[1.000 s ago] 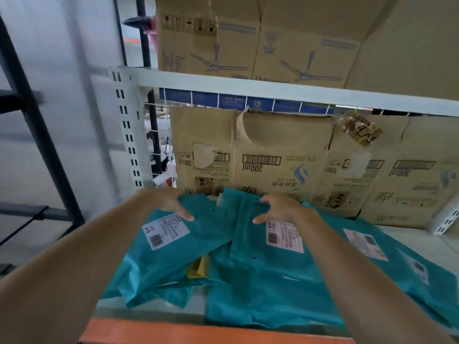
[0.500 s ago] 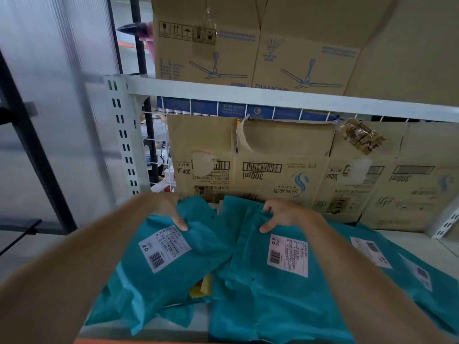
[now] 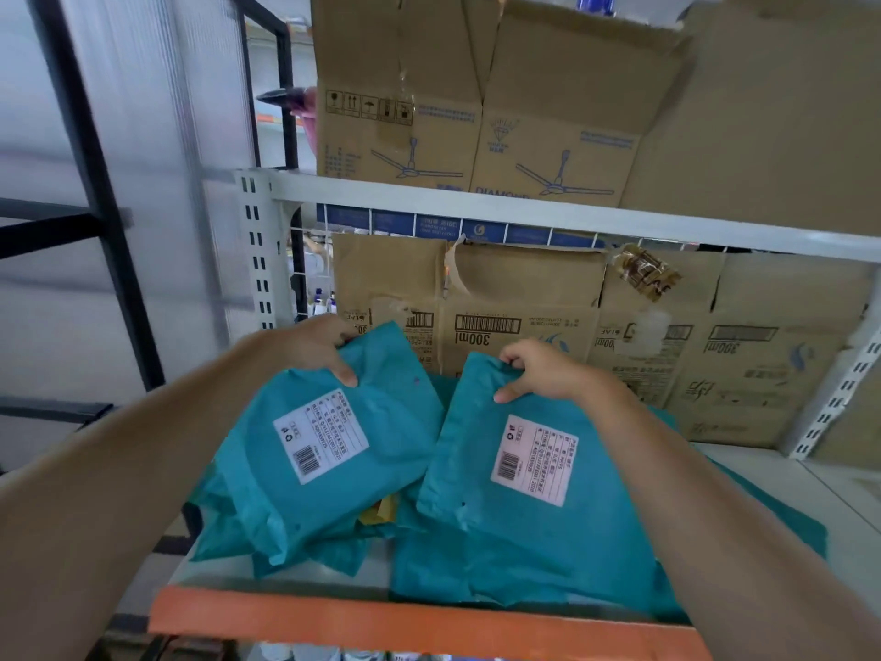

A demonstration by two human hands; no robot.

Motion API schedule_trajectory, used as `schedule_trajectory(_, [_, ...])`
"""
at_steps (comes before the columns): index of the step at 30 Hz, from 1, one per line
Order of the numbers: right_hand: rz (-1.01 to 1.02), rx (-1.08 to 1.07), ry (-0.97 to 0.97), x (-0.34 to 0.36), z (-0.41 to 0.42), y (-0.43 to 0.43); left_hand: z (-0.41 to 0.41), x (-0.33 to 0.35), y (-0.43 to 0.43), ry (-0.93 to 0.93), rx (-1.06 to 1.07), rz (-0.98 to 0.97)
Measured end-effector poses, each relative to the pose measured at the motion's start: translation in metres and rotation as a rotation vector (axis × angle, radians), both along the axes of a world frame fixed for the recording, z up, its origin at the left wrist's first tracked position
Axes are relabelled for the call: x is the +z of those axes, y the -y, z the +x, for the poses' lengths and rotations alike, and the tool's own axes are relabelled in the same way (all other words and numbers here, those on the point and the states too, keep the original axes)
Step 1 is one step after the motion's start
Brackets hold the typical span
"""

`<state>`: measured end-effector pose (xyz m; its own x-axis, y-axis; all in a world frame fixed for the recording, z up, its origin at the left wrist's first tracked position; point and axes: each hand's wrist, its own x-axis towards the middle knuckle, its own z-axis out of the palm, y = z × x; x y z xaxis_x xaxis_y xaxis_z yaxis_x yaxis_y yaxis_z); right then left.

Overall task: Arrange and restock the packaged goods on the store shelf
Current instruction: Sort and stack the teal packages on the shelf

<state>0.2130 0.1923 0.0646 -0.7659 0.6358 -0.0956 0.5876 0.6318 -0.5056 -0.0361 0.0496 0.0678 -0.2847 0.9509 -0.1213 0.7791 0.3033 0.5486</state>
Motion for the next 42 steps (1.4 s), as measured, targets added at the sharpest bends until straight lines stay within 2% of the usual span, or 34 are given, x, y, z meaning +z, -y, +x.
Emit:
schedule_trajectory(9, [0.224, -0.074, -0.090, 0.016, 0.037, 0.065, 0.035, 0.016, 0.054, 0.004, -0.042, 0.197])
schedule_trajectory(15, [0.399, -0.198, -0.047, 0.023, 0.074, 0.121, 0.054, 0.025, 0.086, -0.132, -0.119, 0.255])
schedule_trajectory(22, [0.447, -0.284, 0.008, 0.022, 0.129, 0.160, 0.108, 0.031, 0.090, -0.295, -0.292, 0.228])
schedule_trajectory(26, [0.463, -0.328, 0.021, 0.019, 0.167, 0.159, 0.150, 0.039, 0.077, -0.386, -0.345, 0.237])
schedule_trajectory(32, [0.470, -0.372, 0.028, 0.012, 0.231, 0.135, 0.218, 0.038, 0.044, -0.367, -0.406, 0.223])
schedule_trajectory(42, [0.490, -0.360, -0.013, 0.007, 0.346, 0.075, 0.335, 0.022, -0.010, -0.324, -0.348, 0.251])
